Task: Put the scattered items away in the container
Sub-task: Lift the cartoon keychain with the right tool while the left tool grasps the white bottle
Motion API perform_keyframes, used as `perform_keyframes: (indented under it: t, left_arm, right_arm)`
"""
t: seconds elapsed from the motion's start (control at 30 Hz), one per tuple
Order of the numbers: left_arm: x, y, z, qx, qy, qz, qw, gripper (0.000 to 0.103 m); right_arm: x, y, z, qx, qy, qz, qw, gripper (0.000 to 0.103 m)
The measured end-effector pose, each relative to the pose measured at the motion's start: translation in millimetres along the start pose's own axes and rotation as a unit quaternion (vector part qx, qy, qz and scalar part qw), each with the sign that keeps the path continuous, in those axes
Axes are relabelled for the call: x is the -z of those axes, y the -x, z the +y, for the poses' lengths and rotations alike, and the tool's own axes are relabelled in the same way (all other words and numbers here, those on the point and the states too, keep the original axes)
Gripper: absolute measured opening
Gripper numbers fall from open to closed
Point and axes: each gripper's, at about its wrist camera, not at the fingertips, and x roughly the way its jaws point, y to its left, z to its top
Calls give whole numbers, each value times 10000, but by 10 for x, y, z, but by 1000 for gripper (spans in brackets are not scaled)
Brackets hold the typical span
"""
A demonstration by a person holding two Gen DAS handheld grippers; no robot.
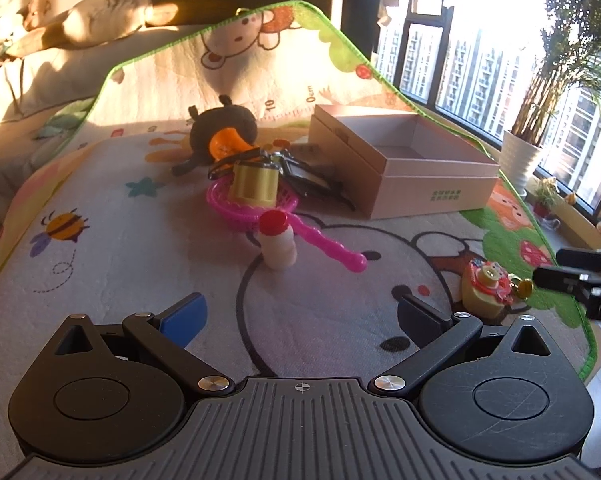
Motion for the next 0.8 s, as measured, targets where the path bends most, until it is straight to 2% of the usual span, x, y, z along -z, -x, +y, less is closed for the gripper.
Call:
perform_keyframes:
  t: [0.1,0.2,0.23,0.27,0.3,0.37,0.43,0.5,0.57,0.67,0.7,0.77,0.8]
  left_arm:
    - [-77,-53,-27,-26,-179,-185,9997,103]
    - [-169,-202,-70,-263,-504,-240,9981,101]
    - [-195,-261,-87,-325,-608,-217,9974,88]
    - [-215,-324,-97,-346,-697,-165,9968,65]
    - [-229,-384,-101,-330,-751,-106,9966,63]
    - [-246,-474,-94,-285,-769,-98,9966,82]
    - [-253,-543,-92,-250,-849,-113,9960,84]
    - [-262,-623,-77,-210,-885,-58,9958,80]
    - [-269,-706,-53,-167,-862,46,9961,63]
    - [-269,-773,-24,-135,-840,87,9963,54]
    - [-272,-782,-19,-116,-832,88,9964,51]
    - [-272,-776,-19,-81,-816,78,9966,37]
    - [-273,-762,-20,-55,-813,73,9966,35]
  right_arm:
    - [57,-54,33,-37,-118,0,9999,66]
    - [91,-72,80,-24,-37,-59,10000,66]
    - [100,-70,95,-14,22,-74,10000,66]
    - [107,-68,111,-7,93,-77,9999,66]
    - [115,-67,122,-7,154,-76,9999,67]
    - [127,-65,130,-28,228,-61,9997,69]
    - [134,-76,133,-76,318,-20,9995,71]
    - [129,-107,138,-136,453,28,9989,71]
    - [114,-146,153,-248,575,73,9980,71]
    - [74,-213,212,-412,817,119,9957,73]
    - [56,-237,235,-451,908,130,9948,76]
    - [14,-302,267,-524,1047,171,9930,81]
    - [-10,-341,275,-566,1080,201,9923,83]
